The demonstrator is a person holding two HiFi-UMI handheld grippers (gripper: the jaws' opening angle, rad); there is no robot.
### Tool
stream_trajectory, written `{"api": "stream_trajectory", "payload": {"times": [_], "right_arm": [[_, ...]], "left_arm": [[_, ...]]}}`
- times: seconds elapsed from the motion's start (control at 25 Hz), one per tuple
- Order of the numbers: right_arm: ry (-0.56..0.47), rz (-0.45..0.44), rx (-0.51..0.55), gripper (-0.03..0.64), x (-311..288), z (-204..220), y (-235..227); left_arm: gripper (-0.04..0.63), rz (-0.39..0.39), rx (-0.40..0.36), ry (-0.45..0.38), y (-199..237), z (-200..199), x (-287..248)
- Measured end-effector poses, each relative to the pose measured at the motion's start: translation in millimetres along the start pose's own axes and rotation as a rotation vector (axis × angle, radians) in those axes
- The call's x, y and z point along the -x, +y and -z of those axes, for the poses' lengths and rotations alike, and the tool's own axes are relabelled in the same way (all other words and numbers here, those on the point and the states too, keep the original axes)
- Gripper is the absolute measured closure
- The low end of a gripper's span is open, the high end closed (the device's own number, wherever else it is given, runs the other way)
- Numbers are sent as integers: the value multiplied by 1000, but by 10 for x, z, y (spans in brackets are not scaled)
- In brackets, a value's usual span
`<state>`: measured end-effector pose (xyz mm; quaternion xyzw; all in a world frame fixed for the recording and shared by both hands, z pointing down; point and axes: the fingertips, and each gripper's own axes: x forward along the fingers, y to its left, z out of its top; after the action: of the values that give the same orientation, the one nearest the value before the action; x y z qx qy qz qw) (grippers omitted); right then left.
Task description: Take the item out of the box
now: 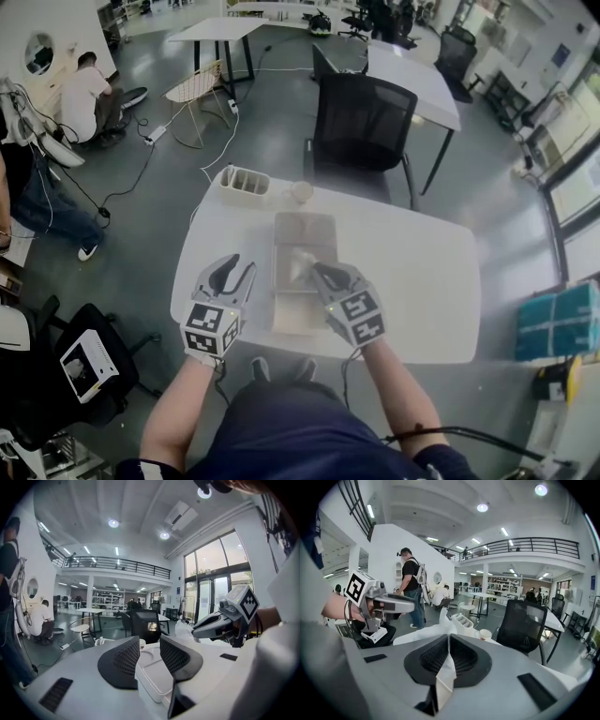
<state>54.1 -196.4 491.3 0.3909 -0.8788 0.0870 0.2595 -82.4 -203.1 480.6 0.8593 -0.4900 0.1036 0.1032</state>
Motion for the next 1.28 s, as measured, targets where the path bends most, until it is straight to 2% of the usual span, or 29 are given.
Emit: {"api": "stream_trajectory", "payload": {"times": [0.4,0.76,1.0,1.28], "right_arm": [[-280,122,-13,591,545,-879,-247],[-484,159,-14,592,986,-1383,-273],[-540,194,-16,592,1186,-1478,-341],[-571,231,-28,594,1320,-1503,-449]], "left_arm": [[451,-6,-44,-158,-18,-838,133],[466,-1,-75,-293,-115,-1489,326],[476,25,-86,-349,-280,-1720,381],[495,-2,-82,-376,-264,-1785,420]]}}
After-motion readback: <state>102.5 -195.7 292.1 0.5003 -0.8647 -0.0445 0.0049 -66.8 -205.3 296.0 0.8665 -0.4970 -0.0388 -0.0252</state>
